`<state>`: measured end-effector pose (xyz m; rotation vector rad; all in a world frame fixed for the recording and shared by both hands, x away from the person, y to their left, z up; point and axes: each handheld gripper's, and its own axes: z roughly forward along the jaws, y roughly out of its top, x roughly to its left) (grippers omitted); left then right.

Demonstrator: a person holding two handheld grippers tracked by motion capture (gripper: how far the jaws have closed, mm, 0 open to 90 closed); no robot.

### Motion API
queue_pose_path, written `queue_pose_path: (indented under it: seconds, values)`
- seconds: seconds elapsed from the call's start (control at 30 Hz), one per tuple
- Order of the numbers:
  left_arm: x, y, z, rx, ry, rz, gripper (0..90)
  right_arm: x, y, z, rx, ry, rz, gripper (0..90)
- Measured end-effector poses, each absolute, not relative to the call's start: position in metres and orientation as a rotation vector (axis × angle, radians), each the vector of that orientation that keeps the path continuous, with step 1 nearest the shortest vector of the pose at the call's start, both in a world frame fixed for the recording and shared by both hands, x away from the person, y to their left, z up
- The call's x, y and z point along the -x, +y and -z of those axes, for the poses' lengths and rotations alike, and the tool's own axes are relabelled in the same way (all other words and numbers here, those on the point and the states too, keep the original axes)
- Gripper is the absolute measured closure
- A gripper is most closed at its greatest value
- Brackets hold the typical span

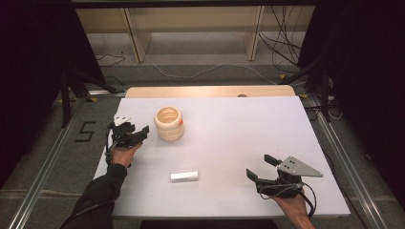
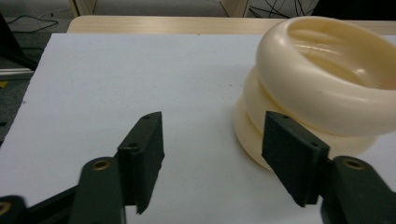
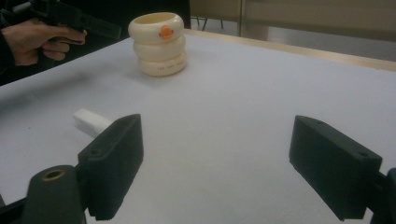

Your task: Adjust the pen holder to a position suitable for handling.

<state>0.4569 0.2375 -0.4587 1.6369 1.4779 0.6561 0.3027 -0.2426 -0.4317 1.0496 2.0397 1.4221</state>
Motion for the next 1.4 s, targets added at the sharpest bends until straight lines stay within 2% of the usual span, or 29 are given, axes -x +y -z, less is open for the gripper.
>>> queue_pose_path:
  seconds: [0.2,0.23,0.27,0.4,0.53,0.7,1.4]
  values:
    - [-0.468,0.235,0.464,-1.652,1.474,-0.626,57.8,-0.304,-0.244,0.432,-1.055,2.04,-1.422,18.6]
    - [-0.47,0.234,0.464,-1.646,1.472,-0.625,63.9,-0.304,-0.244,0.432,-1.057,2.04,-1.424,18.8]
    - [-0.471,0.234,0.464,-1.643,1.47,-0.617,63.9,-0.304,-0.244,0.432,-1.057,2.04,-1.424,18.8]
    - [-0.479,0.233,0.467,-1.632,1.464,-0.596,76.2,-0.304,-0.243,0.432,-1.053,2.04,-1.426,19.0]
    - [-0.485,0.23,0.471,-1.638,1.462,-0.585,83.3,-0.304,-0.243,0.432,-1.053,2.041,-1.429,19.3]
    - [-0.49,0.227,0.474,-1.639,1.458,-0.573,88.7,-0.305,-0.244,0.433,-1.058,2.043,-1.429,19.4]
    - [-0.499,0.216,0.482,-1.651,1.422,-0.516,89.0,-0.305,-0.243,0.433,-1.05,2.046,-1.429,19.7]
